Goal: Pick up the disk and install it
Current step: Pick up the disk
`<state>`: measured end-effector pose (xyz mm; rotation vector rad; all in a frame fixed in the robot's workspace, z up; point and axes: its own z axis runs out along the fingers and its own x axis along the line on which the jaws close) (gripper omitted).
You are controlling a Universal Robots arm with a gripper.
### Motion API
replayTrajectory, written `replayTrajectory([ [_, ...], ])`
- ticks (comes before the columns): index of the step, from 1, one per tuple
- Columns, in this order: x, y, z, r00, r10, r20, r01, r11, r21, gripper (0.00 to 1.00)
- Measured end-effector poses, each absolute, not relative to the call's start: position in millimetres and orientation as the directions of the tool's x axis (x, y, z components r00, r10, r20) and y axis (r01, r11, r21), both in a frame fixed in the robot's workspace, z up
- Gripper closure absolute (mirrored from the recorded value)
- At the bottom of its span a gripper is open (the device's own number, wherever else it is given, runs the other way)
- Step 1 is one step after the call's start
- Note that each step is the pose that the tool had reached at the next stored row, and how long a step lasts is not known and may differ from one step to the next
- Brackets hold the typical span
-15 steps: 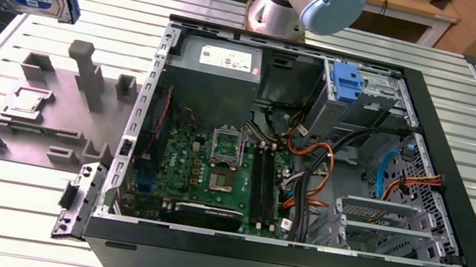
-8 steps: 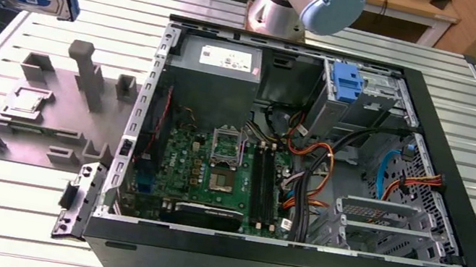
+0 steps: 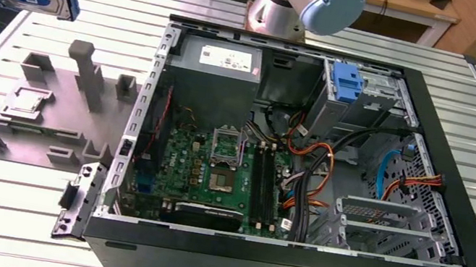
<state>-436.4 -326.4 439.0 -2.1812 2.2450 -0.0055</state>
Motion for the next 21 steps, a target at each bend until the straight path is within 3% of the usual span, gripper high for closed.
replayTrajectory([
  [21,-436.4,-326.4,459.5,-0.029,-1.0,-0.006,-1.0,0.029,-0.011,0.63],
])
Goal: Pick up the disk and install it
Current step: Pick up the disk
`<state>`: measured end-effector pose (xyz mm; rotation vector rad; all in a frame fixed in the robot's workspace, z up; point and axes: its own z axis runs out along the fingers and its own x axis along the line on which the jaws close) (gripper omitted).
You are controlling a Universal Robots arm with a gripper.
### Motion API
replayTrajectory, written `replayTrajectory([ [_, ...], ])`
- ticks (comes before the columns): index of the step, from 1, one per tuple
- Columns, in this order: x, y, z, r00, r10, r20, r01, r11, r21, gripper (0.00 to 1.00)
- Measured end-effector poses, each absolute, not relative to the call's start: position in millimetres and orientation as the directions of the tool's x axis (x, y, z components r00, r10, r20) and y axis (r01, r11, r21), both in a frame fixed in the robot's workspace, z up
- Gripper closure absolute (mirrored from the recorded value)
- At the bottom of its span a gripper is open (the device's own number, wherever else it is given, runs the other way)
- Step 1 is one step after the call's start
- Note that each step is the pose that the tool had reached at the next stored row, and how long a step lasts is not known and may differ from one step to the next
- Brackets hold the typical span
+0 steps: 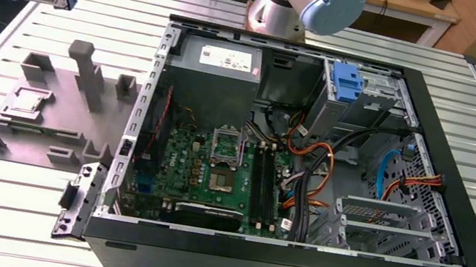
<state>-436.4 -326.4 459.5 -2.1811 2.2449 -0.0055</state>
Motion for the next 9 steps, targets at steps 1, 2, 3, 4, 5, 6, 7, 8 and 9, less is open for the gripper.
replayTrajectory([
  [1,-436.4,-326.4,460.8,-0.029,-1.0,-0.006,-1.0,0.029,-0.011,0.63],
  [2,-436.4,-326.4,462.1,-0.029,-1.0,-0.006,-1.0,0.029,-0.011,0.63],
  [3,-436.4,-326.4,463.3,-0.029,-1.0,-0.006,-1.0,0.029,-0.011,0.63],
  [4,-436.4,-326.4,464.3,-0.029,-1.0,-0.006,-1.0,0.029,-0.011,0.63],
  [5,-436.4,-326.4,465.3,-0.029,-1.0,-0.006,-1.0,0.029,-0.011,0.63],
  [6,-436.4,-326.4,466.4,-0.029,-1.0,-0.006,-1.0,0.029,-0.011,0.63],
  [7,-436.4,-326.4,467.6,-0.029,-1.0,-0.006,-1.0,0.029,-0.011,0.63],
  [8,-436.4,-326.4,468.7,-0.029,-1.0,-0.006,-1.0,0.029,-0.011,0.63],
  [9,-436.4,-326.4,469.6,-0.029,-1.0,-0.006,-1.0,0.029,-0.011,0.63],
])
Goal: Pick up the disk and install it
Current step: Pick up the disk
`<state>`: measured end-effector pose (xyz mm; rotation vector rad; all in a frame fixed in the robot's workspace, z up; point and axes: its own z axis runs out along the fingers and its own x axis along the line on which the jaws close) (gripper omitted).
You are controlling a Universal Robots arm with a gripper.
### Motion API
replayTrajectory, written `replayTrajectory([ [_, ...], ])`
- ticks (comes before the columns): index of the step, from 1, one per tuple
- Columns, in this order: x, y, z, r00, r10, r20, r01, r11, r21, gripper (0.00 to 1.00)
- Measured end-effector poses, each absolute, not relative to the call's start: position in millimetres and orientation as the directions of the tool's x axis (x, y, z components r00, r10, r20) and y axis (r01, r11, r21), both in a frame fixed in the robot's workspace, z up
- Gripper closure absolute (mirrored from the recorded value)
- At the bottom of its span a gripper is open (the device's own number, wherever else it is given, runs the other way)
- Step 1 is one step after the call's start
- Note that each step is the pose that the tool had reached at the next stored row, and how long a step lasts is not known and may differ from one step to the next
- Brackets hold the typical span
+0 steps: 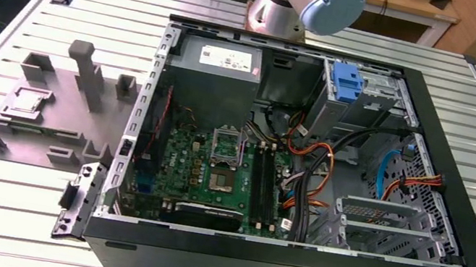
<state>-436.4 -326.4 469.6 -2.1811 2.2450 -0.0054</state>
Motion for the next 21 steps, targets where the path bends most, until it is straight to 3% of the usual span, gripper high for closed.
replayTrajectory([
  [21,-436.4,-326.4,494.5,-0.029,-1.0,-0.006,-1.0,0.029,-0.01,0.63],
])
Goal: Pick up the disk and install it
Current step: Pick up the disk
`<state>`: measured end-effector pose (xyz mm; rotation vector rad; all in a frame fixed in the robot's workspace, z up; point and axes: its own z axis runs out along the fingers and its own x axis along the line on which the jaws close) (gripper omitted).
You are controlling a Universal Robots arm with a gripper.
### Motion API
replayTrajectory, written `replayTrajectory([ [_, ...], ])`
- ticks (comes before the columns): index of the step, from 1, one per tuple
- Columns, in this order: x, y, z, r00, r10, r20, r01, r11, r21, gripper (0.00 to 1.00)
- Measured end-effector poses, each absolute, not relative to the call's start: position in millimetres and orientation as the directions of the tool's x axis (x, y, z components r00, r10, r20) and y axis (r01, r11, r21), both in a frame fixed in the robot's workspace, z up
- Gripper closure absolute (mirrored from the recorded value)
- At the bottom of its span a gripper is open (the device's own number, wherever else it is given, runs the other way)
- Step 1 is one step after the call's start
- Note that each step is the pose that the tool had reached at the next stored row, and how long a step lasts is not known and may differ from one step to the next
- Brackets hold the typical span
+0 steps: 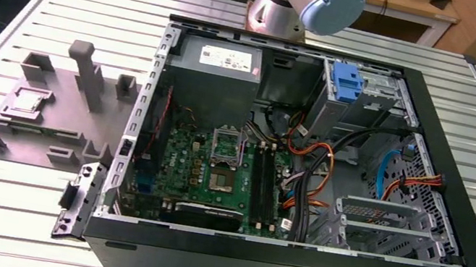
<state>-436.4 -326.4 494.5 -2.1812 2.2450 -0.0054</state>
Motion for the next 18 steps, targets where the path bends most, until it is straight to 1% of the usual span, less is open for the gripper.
replayTrajectory([
  [18,-430.4,-326.4,497.0,-0.029,-1.0,-0.006,-1.0,0.029,-0.01,0.63],
])
